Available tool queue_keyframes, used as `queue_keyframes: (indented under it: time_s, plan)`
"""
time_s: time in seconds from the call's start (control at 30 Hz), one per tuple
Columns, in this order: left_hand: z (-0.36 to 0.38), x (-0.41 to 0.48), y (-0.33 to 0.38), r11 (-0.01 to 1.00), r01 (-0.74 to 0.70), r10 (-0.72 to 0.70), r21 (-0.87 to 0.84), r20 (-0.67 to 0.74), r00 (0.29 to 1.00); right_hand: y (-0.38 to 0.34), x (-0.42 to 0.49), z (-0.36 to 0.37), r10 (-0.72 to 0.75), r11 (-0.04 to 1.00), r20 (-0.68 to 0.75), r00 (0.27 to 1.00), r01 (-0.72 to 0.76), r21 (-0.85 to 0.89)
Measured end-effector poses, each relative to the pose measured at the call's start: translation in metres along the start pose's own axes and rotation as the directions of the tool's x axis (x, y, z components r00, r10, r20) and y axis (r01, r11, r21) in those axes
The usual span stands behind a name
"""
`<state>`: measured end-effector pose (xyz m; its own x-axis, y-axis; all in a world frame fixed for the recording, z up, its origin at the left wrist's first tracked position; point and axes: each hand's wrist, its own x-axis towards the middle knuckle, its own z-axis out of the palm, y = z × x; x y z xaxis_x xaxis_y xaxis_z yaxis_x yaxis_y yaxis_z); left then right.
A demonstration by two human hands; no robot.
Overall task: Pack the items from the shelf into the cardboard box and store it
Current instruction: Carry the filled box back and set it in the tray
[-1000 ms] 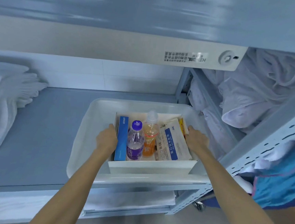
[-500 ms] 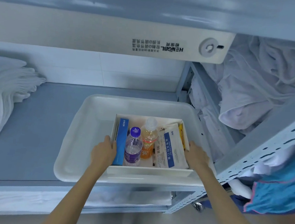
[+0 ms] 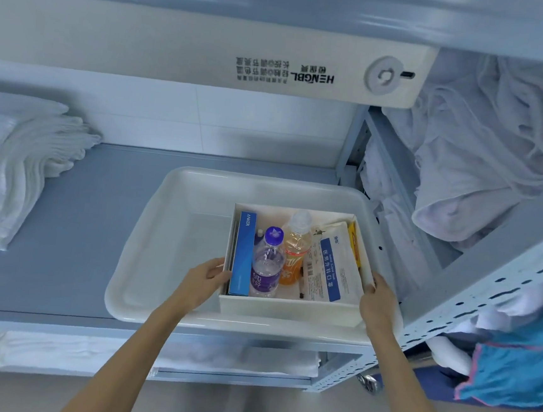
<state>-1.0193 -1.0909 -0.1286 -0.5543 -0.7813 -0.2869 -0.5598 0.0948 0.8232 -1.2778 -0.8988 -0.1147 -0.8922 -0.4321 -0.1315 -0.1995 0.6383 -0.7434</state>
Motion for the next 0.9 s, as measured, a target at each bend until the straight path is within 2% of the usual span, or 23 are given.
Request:
queue_keyframes:
  time_s: [0.13, 0.2, 0.27, 0.37, 0.47, 0.53, 0.63, 0.77, 0.83, 0.9]
  plan:
    - [-0.002, 0.001, -0.001, 0.996, -0.026, 0.032, -0.080, 0.082, 0.996, 0.000, -0.008, 0.001, -0.023, 0.999, -0.103, 0.994, 0.020, -0.031]
    - [0.001, 0.003, -0.001, 0.999, -0.023, 0.023, -0.042, 0.010, 1.000, -0.001, -0.014, 0.001, -0.028, 0.996, -0.147, 0.989, 0.016, -0.086]
    - [0.002, 0.004, -0.002, 0.997, 0.022, -0.014, 0.079, -0.101, 0.995, -0.003, -0.019, 0.000, -0.046, 0.985, -0.169, 0.985, 0.016, -0.173]
    - [0.003, 0.004, -0.003, 0.984, 0.037, -0.010, 0.174, -0.156, 0.988, 0.003, -0.023, -0.010, -0.090, 0.952, -0.142, 0.986, 0.043, -0.304]
    - [0.002, 0.004, -0.001, 0.974, 0.010, 0.030, 0.228, -0.168, 0.985, 0.009, -0.023, -0.024, -0.147, 0.938, -0.048, 0.988, 0.124, -0.323]
    - [0.001, 0.003, -0.001, 0.974, 0.001, 0.033, 0.225, -0.150, 0.988, 0.008, -0.022, -0.027, -0.172, 0.922, -0.024, 0.985, 0.152, -0.356]
    - [-0.002, -0.001, -0.002, 0.992, -0.023, 0.032, 0.125, -0.066, 0.997, 0.005, -0.020, -0.022, -0.172, 0.899, -0.060, 0.983, 0.132, -0.417]
    - [-0.006, -0.004, -0.003, 1.000, -0.028, 0.027, 0.004, 0.065, 0.998, 0.005, -0.024, -0.018, -0.147, 0.907, -0.098, 0.984, 0.094, -0.411]
    - [-0.007, -0.006, -0.002, 1.000, -0.006, 0.006, 0.005, 0.084, 0.996, 0.004, -0.026, -0.020, -0.177, 0.911, -0.091, 0.980, 0.127, -0.393]
    - [-0.003, -0.011, 0.000, 0.992, 0.014, -0.019, 0.126, 0.037, 0.999, 0.007, -0.032, -0.021, -0.298, 0.904, -0.080, 0.951, 0.255, -0.344]
